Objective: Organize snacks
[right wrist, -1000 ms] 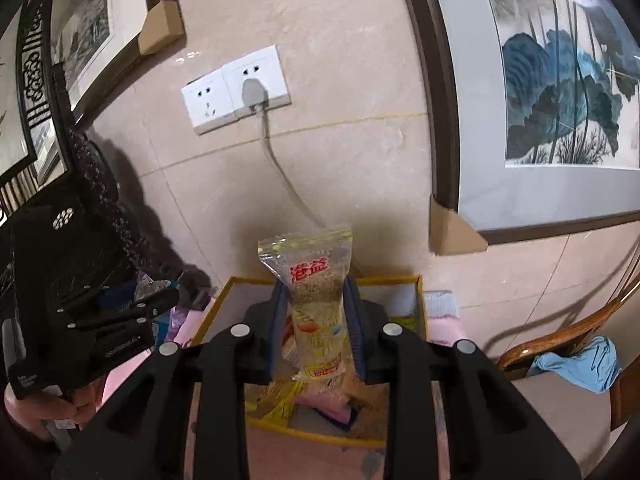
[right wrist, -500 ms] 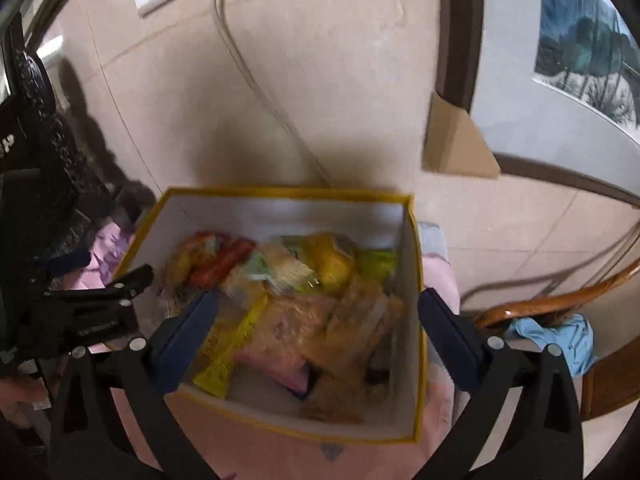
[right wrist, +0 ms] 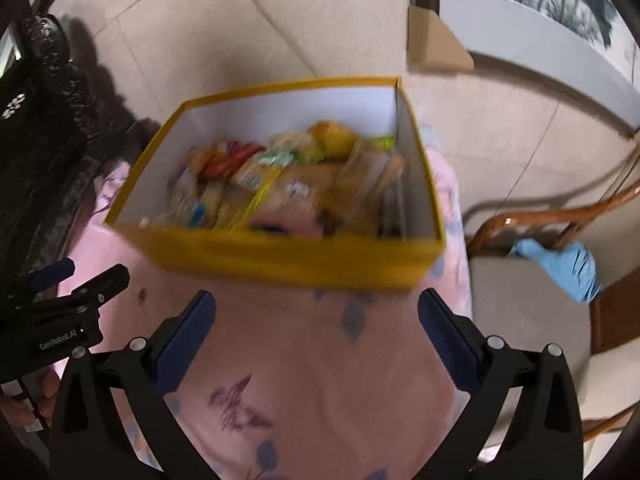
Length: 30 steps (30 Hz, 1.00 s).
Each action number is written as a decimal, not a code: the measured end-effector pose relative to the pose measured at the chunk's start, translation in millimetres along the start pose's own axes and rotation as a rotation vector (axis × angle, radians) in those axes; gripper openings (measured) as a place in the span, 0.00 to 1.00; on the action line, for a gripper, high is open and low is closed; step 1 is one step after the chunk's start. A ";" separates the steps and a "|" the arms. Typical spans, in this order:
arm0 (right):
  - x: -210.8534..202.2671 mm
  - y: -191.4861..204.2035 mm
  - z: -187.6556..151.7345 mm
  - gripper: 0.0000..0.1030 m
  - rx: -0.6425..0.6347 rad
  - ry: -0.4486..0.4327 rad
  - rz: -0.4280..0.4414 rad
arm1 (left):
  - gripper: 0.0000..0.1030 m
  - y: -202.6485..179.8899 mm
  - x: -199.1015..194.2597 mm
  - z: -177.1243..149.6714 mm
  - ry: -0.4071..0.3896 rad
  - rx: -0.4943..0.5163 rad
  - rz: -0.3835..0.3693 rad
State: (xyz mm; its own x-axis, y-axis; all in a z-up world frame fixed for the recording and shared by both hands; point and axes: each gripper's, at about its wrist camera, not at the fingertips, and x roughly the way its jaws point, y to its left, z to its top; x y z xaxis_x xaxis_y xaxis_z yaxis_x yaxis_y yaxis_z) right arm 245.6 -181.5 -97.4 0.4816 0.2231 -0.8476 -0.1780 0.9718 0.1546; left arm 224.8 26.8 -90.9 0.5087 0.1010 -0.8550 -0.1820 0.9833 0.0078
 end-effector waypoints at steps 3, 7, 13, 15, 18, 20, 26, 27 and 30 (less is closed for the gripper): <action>-15.6 1.7 -19.2 0.99 0.015 -0.002 0.002 | 0.98 6.4 -18.9 -15.2 0.006 -0.040 -0.016; -37.5 2.0 -40.3 0.99 0.018 -0.002 0.005 | 0.98 8.6 -48.4 -41.1 -0.005 -0.058 -0.021; -96.7 1.0 -65.4 0.99 0.036 -0.079 -0.015 | 0.98 5.4 -100.6 -69.1 -0.065 -0.044 -0.033; -121.1 6.1 -71.5 0.99 0.016 -0.127 -0.038 | 0.98 3.6 -121.1 -77.2 -0.099 -0.036 -0.045; -155.3 13.6 -82.4 0.99 -0.033 -0.213 -0.085 | 0.98 -3.1 -149.9 -88.9 -0.157 -0.009 -0.020; -170.3 15.9 -89.9 0.99 -0.035 -0.240 -0.094 | 0.98 -7.5 -168.1 -96.3 -0.202 0.009 -0.022; -215.1 22.6 -117.8 0.99 -0.015 -0.309 -0.153 | 0.98 -13.7 -226.0 -118.0 -0.304 0.062 -0.060; -221.4 23.5 -123.4 0.99 -0.003 -0.319 -0.160 | 0.98 -13.7 -236.8 -123.8 -0.327 0.077 -0.061; -244.9 32.6 -146.4 0.99 0.038 -0.346 -0.191 | 0.98 -9.3 -269.2 -145.7 -0.387 0.136 -0.098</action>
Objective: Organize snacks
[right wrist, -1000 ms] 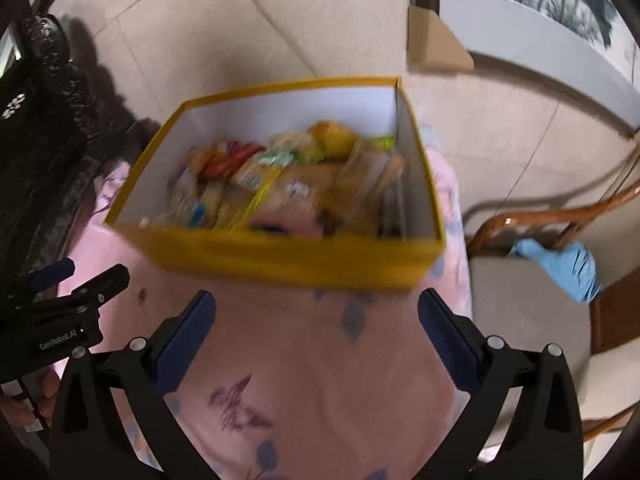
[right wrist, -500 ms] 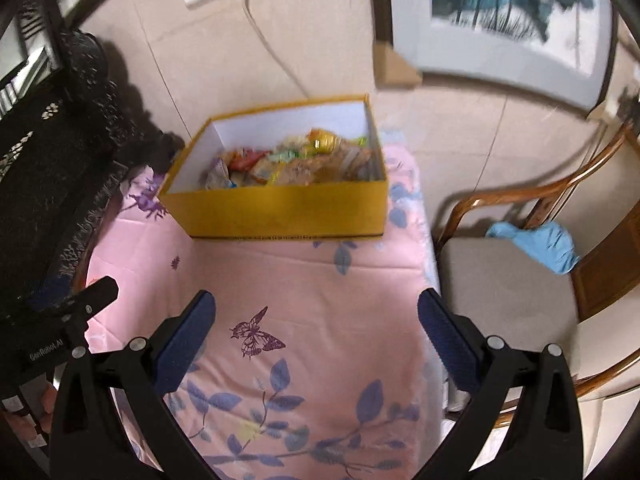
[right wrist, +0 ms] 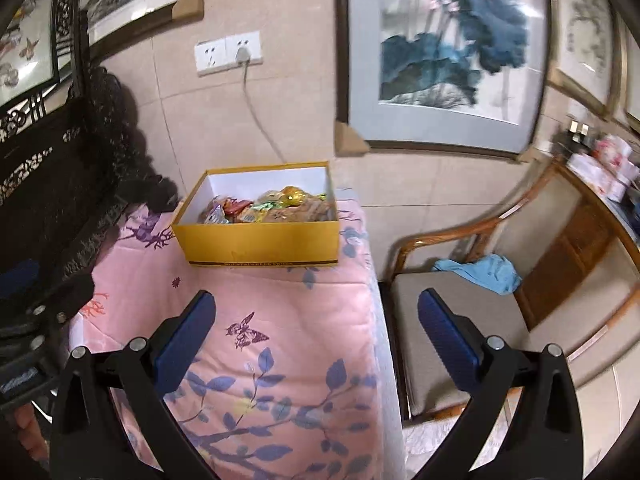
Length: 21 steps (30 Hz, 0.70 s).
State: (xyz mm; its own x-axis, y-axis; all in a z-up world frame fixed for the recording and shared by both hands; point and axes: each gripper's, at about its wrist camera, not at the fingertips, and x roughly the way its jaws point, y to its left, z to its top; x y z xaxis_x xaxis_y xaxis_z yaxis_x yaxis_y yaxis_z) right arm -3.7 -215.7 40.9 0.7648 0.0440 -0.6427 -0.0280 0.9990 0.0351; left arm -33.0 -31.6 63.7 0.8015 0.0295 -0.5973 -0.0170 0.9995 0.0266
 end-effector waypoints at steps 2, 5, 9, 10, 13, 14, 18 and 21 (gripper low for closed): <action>-19.9 4.9 -8.6 0.99 0.020 -0.012 -0.022 | 0.98 5.7 -25.1 -7.3 -0.020 0.017 -0.031; -53.2 19.5 -24.7 0.99 0.037 -0.023 -0.009 | 0.98 16.4 -50.8 -15.7 -0.027 0.011 -0.064; -91.0 36.4 -43.9 0.99 0.039 -0.042 -0.043 | 0.98 28.7 -83.8 -33.0 -0.040 -0.003 -0.077; -98.4 38.0 -48.0 0.99 0.035 -0.045 -0.046 | 0.98 30.9 -89.7 -37.3 -0.030 -0.003 -0.083; -119.0 40.6 -58.3 0.99 0.025 -0.048 -0.050 | 0.98 34.9 -103.5 -47.9 -0.036 -0.017 -0.066; -124.9 41.4 -60.7 0.99 0.022 -0.055 -0.056 | 0.98 34.8 -109.0 -51.3 -0.044 -0.018 -0.068; -135.1 37.6 -61.4 0.99 0.011 -0.066 -0.049 | 0.98 33.8 -133.3 -59.8 -0.146 -0.019 -0.080; -143.1 34.9 -62.8 0.99 -0.004 -0.076 -0.031 | 0.98 26.5 -138.6 -58.8 -0.138 -0.006 -0.067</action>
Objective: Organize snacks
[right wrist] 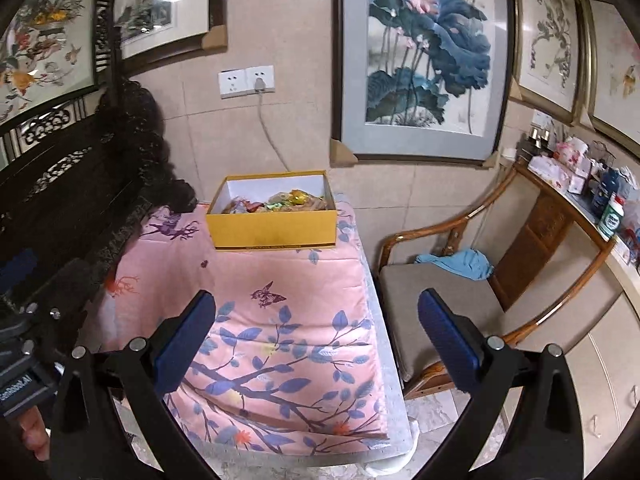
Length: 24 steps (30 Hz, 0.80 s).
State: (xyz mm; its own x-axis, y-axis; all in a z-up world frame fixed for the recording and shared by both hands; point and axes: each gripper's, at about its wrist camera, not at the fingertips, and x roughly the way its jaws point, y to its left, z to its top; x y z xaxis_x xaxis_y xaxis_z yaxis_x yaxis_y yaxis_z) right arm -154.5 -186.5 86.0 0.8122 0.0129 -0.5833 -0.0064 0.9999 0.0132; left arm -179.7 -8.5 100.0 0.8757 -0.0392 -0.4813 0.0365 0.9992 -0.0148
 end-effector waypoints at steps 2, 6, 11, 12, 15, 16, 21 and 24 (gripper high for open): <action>-2.8 -3.3 1.4 0.99 0.013 -0.009 0.002 | 0.98 -1.0 -2.3 -0.5 0.016 -0.008 0.002; -12.5 -1.5 6.3 0.99 -0.011 -0.042 0.038 | 0.98 0.8 -3.8 -2.6 0.043 -0.030 0.032; -16.5 -1.7 7.6 0.99 -0.003 -0.043 0.062 | 0.98 2.0 -6.7 -9.4 0.046 -0.008 0.133; -15.9 -3.4 7.3 0.99 0.006 -0.039 0.064 | 0.98 2.0 -8.3 -10.7 0.042 -0.003 0.141; -14.3 -4.9 5.5 0.99 0.006 -0.031 0.059 | 0.98 7.3 -10.7 -11.4 0.056 -0.024 0.136; -13.1 -5.0 4.9 0.99 0.005 -0.027 0.059 | 0.98 9.6 -11.7 -11.4 0.055 -0.034 0.136; -7.8 -8.7 0.2 0.99 0.033 -0.004 0.059 | 0.98 15.3 -12.3 -13.4 0.071 -0.047 0.149; -5.2 -7.6 -3.5 0.99 0.023 0.008 0.049 | 0.98 16.5 -12.2 -14.3 0.074 -0.055 0.138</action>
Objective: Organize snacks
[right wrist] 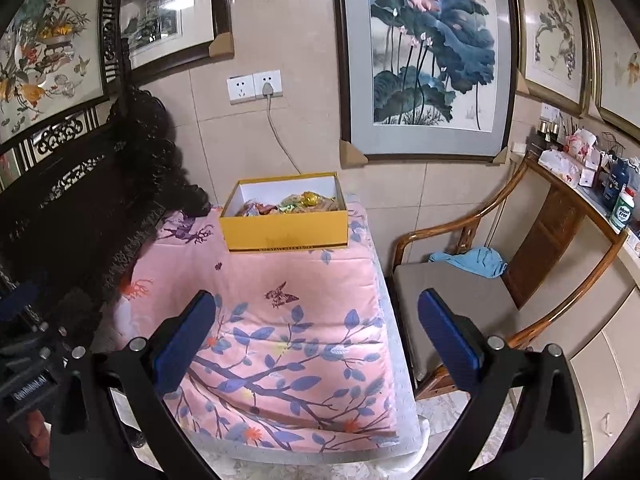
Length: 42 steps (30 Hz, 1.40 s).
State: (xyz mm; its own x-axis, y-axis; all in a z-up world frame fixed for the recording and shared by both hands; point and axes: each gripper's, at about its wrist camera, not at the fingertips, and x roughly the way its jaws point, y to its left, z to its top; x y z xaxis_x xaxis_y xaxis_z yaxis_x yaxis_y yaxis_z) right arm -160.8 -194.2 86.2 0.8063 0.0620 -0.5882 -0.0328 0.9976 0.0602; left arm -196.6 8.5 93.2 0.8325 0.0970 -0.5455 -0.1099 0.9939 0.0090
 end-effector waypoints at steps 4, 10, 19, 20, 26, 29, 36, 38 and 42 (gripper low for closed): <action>1.7 2.6 -2.7 0.99 -0.004 0.009 0.003 | 0.98 -2.5 -0.2 -0.3 -0.011 0.028 0.014; -3.5 10.1 -3.0 0.99 -0.030 -0.018 0.050 | 0.98 -0.3 3.1 0.9 0.000 0.009 -0.009; 2.6 12.1 -2.3 0.99 -0.027 0.000 0.017 | 0.98 5.7 9.9 2.4 0.010 -0.002 -0.017; 3.6 12.2 -1.9 0.99 -0.023 0.002 0.016 | 0.98 5.6 10.6 2.6 0.011 0.002 -0.019; 5.6 15.7 -0.9 0.99 -0.028 -0.005 0.015 | 0.98 7.9 14.9 5.4 0.008 -0.006 -0.019; 5.6 19.4 0.3 0.99 -0.048 -0.015 0.010 | 0.98 9.9 16.5 7.3 0.006 -0.011 -0.029; 8.6 23.0 2.8 0.99 -0.052 -0.017 0.006 | 0.98 13.9 23.9 8.0 0.013 -0.008 -0.020; 8.1 22.9 4.4 0.99 -0.038 -0.022 0.008 | 0.98 15.0 26.7 8.4 0.018 -0.002 -0.019; 8.1 23.8 6.7 0.99 -0.031 -0.024 0.010 | 0.98 14.6 28.7 9.6 0.016 0.005 -0.017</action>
State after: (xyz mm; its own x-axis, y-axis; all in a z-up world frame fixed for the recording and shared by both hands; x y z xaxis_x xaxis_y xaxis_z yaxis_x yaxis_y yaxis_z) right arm -151.1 -170.1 88.2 0.8198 0.0715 -0.5681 -0.0587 0.9974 0.0407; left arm -169.1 26.3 85.6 0.8254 0.0795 -0.5590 -0.0933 0.9956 0.0038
